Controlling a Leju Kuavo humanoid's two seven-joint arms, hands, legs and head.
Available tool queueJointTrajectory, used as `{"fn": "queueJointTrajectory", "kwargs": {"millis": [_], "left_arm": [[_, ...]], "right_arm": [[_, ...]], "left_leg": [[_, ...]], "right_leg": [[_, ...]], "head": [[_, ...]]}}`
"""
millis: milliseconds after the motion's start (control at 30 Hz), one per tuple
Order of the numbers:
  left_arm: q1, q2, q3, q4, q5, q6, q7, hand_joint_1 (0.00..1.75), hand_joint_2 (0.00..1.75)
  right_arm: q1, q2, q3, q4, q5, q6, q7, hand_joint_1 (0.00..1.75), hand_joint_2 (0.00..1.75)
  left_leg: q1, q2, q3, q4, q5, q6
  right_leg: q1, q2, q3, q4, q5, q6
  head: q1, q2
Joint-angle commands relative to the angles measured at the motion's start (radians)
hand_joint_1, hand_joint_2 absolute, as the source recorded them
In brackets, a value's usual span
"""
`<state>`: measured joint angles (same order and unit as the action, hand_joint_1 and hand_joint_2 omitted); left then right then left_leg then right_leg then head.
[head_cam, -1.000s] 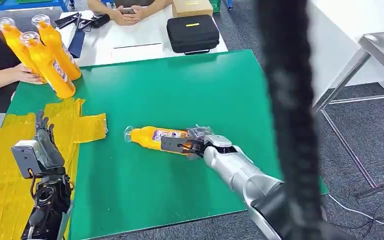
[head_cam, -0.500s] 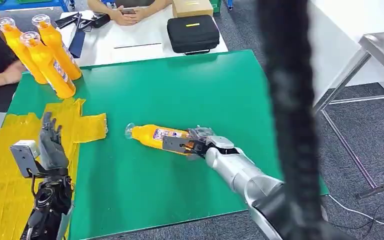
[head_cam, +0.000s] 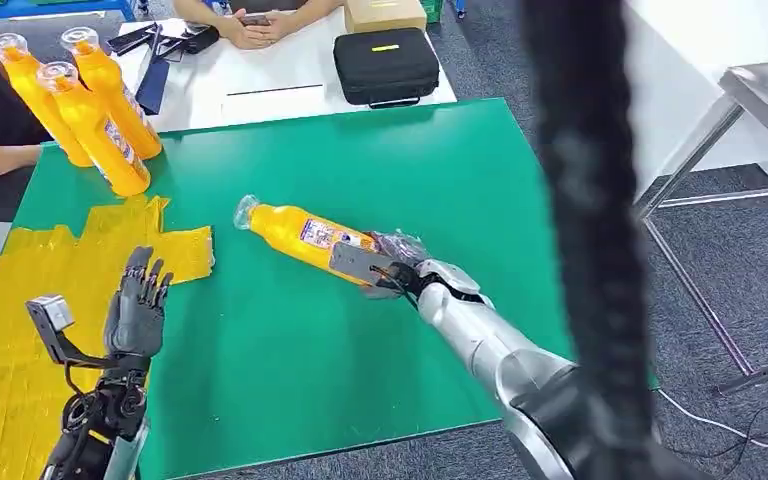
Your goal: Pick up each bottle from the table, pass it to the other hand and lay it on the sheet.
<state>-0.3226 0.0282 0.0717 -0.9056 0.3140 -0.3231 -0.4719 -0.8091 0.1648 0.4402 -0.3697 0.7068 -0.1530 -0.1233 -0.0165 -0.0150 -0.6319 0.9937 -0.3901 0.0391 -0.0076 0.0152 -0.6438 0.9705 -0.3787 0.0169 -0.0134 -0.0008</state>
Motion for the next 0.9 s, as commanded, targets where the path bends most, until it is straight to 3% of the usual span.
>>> {"fn": "queueJointTrajectory", "kwargs": {"millis": [33, 367, 600, 767, 900], "left_arm": [[-0.075, -0.008, 0.025, 0.164, -0.016, 0.007, -0.002, 0.0, 1.75], [-0.109, -0.075, -0.006, 0.164, -0.026, -0.017, -0.018, 0.0, 1.75], [-0.116, -0.091, -0.011, 0.149, -0.014, -0.03, -0.007, 0.0, 1.75], [-0.085, -0.151, -0.038, 0.042, 0.044, -0.071, 0.044, 0.0, 1.75], [-0.067, -0.177, -0.059, 0.011, 0.118, -0.134, 0.097, 0.0, 1.75]], "right_arm": [[-0.02, 0.036, -0.043, -0.021, -0.028, -0.026, -0.026, 1.75, 1.75], [-0.03, 0.158, -0.029, -0.002, -0.037, -0.028, -0.025, 1.75, 1.75], [-0.043, 0.184, -0.015, 0.01, -0.042, -0.003, -0.03, 1.75, 1.75], [-0.028, 0.184, 0.168, -0.031, -0.201, -0.003, 0.036, 1.75, 1.75], [-0.035, 0.184, 0.235, -0.012, -0.268, -0.01, 0.048, 1.75, 1.75]], "left_leg": [[0.001, 0.0, 0.004, 0.001, -0.002, -0.003], [0.0, 0.0, 0.002, 0.0, -0.001, -0.002], [0.001, -0.001, 0.004, 0.001, -0.002, -0.003], [0.002, 0.001, 0.005, 0.003, -0.004, -0.004], [0.002, -0.002, 0.004, 0.003, -0.004, -0.003]], "right_leg": [[0.001, -0.001, 0.004, 0.0, -0.002, 0.0], [0.0, -0.001, 0.002, 0.0, -0.002, 0.0], [0.001, -0.003, 0.004, 0.001, -0.003, 0.0], [0.002, -0.002, 0.006, 0.002, -0.004, 0.0], [0.002, -0.004, 0.006, 0.001, -0.004, 0.0]], "head": [[0.001, 0.0], [0.001, 0.0], [0.0, 0.0], [0.0, 0.0], [0.0, 0.0]]}}
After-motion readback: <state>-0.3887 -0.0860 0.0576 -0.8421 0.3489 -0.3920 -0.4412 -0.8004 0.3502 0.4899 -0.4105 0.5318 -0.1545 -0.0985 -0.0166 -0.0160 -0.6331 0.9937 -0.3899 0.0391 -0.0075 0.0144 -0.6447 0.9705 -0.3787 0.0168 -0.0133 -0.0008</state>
